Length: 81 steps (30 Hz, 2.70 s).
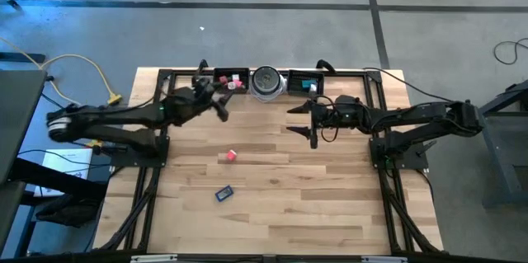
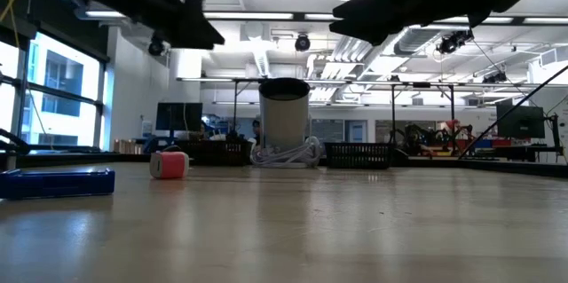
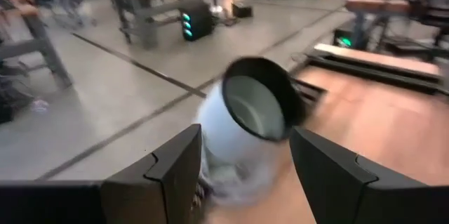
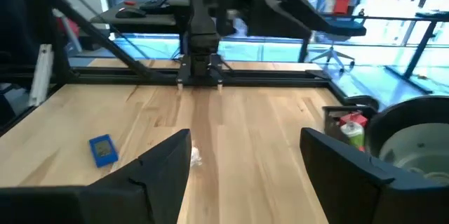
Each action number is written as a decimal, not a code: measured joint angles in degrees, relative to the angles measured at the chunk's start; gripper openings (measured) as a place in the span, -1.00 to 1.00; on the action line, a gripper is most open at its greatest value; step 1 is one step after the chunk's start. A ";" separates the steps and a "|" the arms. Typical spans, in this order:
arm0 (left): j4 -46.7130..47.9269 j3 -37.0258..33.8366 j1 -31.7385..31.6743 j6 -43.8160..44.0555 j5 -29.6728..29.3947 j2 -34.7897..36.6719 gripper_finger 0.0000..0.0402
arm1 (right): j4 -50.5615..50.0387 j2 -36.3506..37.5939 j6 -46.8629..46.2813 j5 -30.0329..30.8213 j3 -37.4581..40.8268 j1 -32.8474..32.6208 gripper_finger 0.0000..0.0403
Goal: Pick & Place Office items
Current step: Put the pink charger adapter into the left black basket
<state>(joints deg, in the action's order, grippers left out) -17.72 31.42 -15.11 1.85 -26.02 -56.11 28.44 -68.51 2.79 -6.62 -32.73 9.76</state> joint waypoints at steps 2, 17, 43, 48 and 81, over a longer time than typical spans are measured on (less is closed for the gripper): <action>7.28 0.00 2.06 2.40 1.88 4.35 0.06 | -0.32 0.00 -0.01 -1.05 0.00 0.00 0.26; 37.75 -0.08 26.71 24.97 1.94 11.25 0.06 | -3.37 0.97 -0.79 -4.77 0.00 -1.72 0.26; 34.21 -5.49 44.17 50.52 -12.73 -1.87 0.06 | -23.68 6.41 -5.55 18.14 0.00 -13.94 0.26; 26.99 -5.46 41.19 46.54 -9.87 -7.34 0.06 | -21.81 5.01 -5.55 18.51 0.00 -13.90 0.26; 16.33 -4.10 28.56 43.47 8.96 -18.92 0.06 | -20.43 4.39 -4.29 18.07 0.00 -13.90 0.26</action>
<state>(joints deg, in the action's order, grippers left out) -1.39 27.32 13.45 45.32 -17.06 -75.03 8.01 -64.12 -1.51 11.44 -32.73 -4.14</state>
